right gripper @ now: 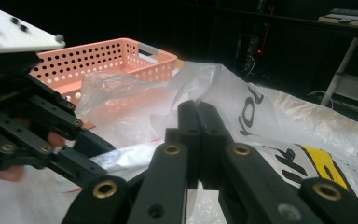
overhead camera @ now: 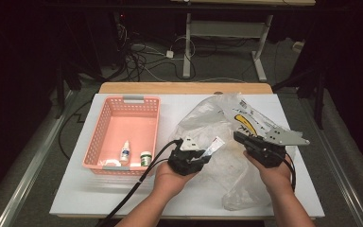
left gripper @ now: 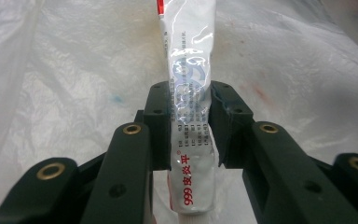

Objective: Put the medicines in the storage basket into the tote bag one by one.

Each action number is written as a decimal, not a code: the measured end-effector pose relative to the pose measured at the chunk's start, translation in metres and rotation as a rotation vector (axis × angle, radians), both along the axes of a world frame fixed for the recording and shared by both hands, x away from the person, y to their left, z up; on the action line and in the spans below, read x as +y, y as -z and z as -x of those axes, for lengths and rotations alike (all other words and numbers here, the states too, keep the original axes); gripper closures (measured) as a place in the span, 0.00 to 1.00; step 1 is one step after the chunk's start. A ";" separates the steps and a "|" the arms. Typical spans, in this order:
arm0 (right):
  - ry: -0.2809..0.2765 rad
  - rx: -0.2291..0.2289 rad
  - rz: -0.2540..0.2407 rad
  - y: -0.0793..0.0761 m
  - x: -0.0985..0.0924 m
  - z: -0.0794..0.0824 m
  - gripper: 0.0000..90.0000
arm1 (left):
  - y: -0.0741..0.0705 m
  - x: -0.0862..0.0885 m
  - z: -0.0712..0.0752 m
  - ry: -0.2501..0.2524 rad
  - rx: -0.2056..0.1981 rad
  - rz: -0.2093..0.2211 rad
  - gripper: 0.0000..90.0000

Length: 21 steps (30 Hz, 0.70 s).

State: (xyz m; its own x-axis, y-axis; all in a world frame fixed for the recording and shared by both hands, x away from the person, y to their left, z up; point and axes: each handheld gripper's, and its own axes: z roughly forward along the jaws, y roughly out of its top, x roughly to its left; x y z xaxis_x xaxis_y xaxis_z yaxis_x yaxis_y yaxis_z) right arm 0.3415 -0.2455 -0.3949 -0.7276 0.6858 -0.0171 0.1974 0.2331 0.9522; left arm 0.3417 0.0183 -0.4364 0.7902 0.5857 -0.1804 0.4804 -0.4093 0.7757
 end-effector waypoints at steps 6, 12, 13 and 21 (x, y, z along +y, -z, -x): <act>0.006 0.000 -0.007 0.000 -0.001 -0.001 1.00 | 0.004 -0.018 -0.011 -0.024 -0.003 -0.001 0.76; 0.003 0.005 -0.010 0.001 0.000 -0.002 1.00 | 0.009 -0.035 -0.026 -0.032 -0.009 -0.023 0.76; 0.003 0.006 -0.011 0.001 0.000 -0.002 1.00 | 0.010 -0.038 -0.028 -0.038 -0.013 -0.024 0.76; 0.007 0.002 -0.013 0.001 -0.003 -0.003 1.00 | 0.026 -0.060 -0.046 -0.049 -0.002 -0.026 0.76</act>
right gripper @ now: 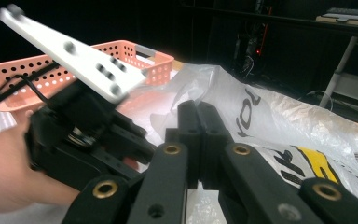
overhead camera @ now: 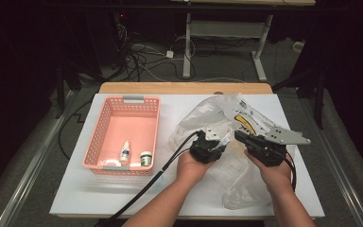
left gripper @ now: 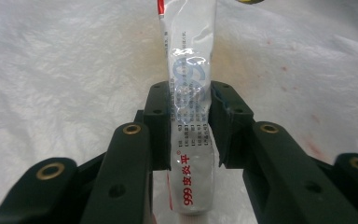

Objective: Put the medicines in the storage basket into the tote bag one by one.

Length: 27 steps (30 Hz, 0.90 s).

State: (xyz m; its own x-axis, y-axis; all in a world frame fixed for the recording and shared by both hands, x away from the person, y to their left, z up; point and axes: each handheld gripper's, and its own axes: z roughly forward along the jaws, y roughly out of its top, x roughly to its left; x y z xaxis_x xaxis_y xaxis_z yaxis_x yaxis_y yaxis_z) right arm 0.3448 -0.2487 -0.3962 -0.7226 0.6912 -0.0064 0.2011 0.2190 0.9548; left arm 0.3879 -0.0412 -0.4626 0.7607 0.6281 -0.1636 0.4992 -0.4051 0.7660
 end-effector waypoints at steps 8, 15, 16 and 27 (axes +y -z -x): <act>-0.002 0.003 0.001 0.000 -0.001 0.000 1.00 | 0.011 -0.009 -0.013 -0.053 0.018 0.020 0.75; -0.004 0.004 -0.003 0.000 -0.002 0.000 1.00 | 0.006 0.000 -0.004 -0.018 0.017 0.033 0.53; -0.003 0.004 -0.004 0.000 -0.002 0.000 1.00 | 0.005 0.002 -0.001 -0.011 0.009 0.031 0.51; 0.000 0.004 0.005 0.001 -0.002 0.002 1.00 | 0.004 0.024 0.029 0.109 0.034 0.024 0.27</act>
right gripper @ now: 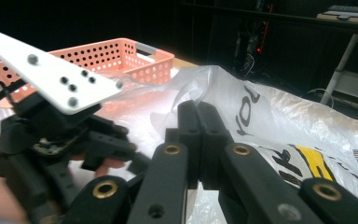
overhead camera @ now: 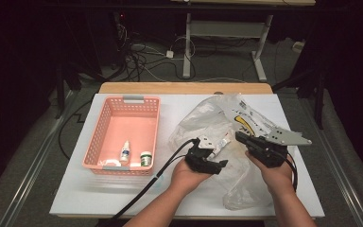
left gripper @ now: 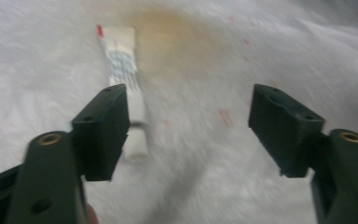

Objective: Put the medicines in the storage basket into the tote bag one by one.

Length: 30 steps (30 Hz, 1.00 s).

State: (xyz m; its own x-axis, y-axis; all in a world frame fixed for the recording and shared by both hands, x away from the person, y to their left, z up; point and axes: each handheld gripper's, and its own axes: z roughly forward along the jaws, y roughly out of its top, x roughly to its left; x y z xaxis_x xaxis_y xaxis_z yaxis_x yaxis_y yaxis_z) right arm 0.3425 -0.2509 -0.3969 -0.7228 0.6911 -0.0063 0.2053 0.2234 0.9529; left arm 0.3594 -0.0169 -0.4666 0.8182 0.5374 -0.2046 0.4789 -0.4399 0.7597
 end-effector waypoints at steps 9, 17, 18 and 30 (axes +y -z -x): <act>-0.001 0.006 0.008 0.001 0.002 0.001 1.00 | -0.009 0.022 0.020 -0.008 -0.009 0.037 0.06; 0.003 0.002 0.007 0.000 0.002 0.002 1.00 | -0.018 0.038 0.034 0.003 -0.001 0.062 0.00; 0.001 0.002 0.005 0.000 0.002 0.002 1.00 | -0.020 0.041 0.037 0.008 -0.001 0.058 0.00; 0.008 0.007 0.002 0.001 0.002 0.002 1.00 | -0.039 0.094 0.064 -0.041 -0.039 0.080 0.00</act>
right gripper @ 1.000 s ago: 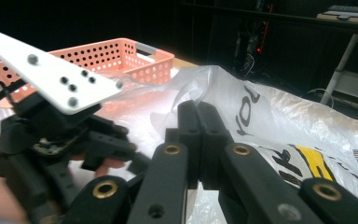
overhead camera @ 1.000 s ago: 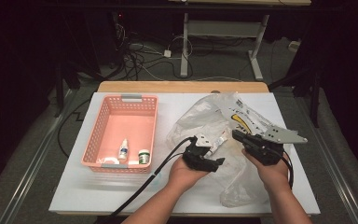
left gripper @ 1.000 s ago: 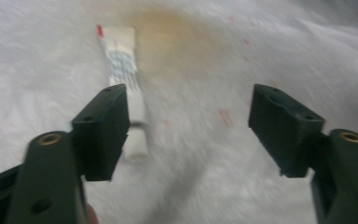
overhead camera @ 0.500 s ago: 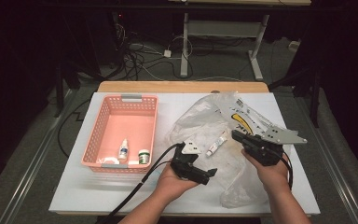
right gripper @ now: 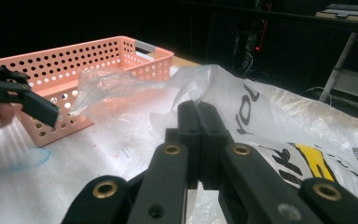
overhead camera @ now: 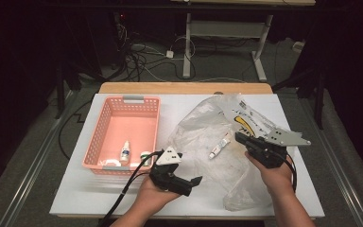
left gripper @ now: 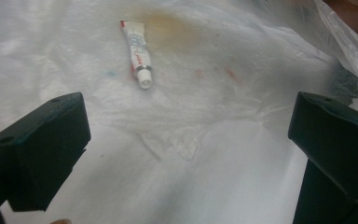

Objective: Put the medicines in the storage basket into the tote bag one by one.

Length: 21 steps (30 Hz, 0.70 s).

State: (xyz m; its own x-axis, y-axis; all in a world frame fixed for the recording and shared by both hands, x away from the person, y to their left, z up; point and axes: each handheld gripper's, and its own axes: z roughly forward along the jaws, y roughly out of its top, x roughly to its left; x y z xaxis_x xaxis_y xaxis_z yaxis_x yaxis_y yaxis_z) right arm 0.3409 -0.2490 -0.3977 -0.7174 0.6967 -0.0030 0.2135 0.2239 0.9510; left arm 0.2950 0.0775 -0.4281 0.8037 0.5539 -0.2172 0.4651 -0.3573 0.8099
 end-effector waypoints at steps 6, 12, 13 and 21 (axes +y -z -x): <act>-0.002 -0.002 0.006 0.000 0.001 0.000 1.00 | -0.003 0.022 0.006 -0.022 -0.007 0.012 0.00; 0.005 -0.003 0.006 0.000 0.000 0.001 1.00 | -0.002 0.038 0.007 -0.055 -0.014 0.014 0.00; 0.001 -0.004 0.005 0.000 0.000 0.000 1.00 | -0.003 0.041 0.007 -0.064 -0.016 0.014 0.00; 0.008 0.002 0.004 0.000 -0.002 0.001 1.00 | -0.009 0.062 0.007 -0.127 -0.027 0.009 0.00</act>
State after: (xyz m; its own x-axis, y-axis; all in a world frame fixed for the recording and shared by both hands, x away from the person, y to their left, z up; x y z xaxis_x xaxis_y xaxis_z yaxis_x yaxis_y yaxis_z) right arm 0.3395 -0.2512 -0.3978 -0.7119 0.7023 -0.0045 0.2172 0.2262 0.9495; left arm 0.2883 0.1390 -0.4192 0.7325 0.6499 -0.2024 0.4846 -0.2890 0.8256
